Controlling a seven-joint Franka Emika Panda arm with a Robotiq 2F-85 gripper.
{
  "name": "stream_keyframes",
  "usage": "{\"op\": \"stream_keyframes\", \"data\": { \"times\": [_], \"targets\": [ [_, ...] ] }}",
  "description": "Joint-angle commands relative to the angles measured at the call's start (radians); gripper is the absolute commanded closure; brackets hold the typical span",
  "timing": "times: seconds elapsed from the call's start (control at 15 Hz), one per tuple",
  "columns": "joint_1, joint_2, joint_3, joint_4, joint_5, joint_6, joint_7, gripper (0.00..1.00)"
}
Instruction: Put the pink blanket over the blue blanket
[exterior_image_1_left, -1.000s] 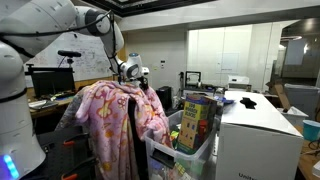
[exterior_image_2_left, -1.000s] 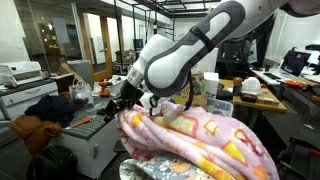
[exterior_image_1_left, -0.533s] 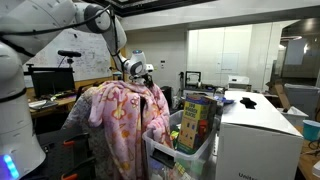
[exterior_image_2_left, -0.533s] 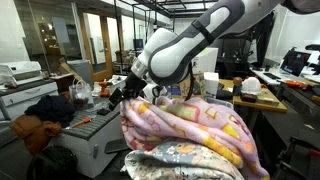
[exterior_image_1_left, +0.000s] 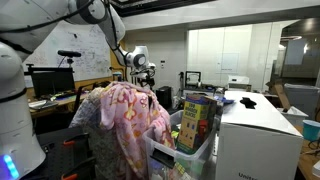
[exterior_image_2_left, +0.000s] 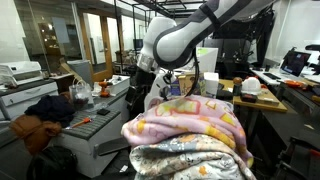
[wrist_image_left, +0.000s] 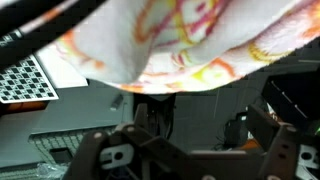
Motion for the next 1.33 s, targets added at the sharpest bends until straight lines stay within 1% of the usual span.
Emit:
{"op": "stream_keyframes", "data": {
  "times": [0.0,0.07,0.27,0.4,0.53,0.8,1.0,1.27],
  "targets": [
    [0.031,-0.108,-0.043,-0.058,-0.069,-0.148,0.010,0.00],
    [0.035,-0.119,-0.049,-0.055,-0.090,-0.169,0.015,0.00],
    [0.049,-0.146,-0.072,-0.051,-0.150,-0.150,0.039,0.00],
    [0.064,-0.164,-0.090,-0.050,-0.183,-0.136,0.080,0.00],
    [0.087,-0.184,-0.114,-0.050,-0.222,-0.130,0.157,0.00],
    [0.146,-0.218,-0.167,-0.046,-0.315,-0.143,0.359,0.00],
    [0.187,-0.228,-0.206,-0.046,-0.375,-0.135,0.546,0.00],
    [0.228,-0.232,-0.245,-0.047,-0.421,-0.145,0.807,0.00]
  ]
}}
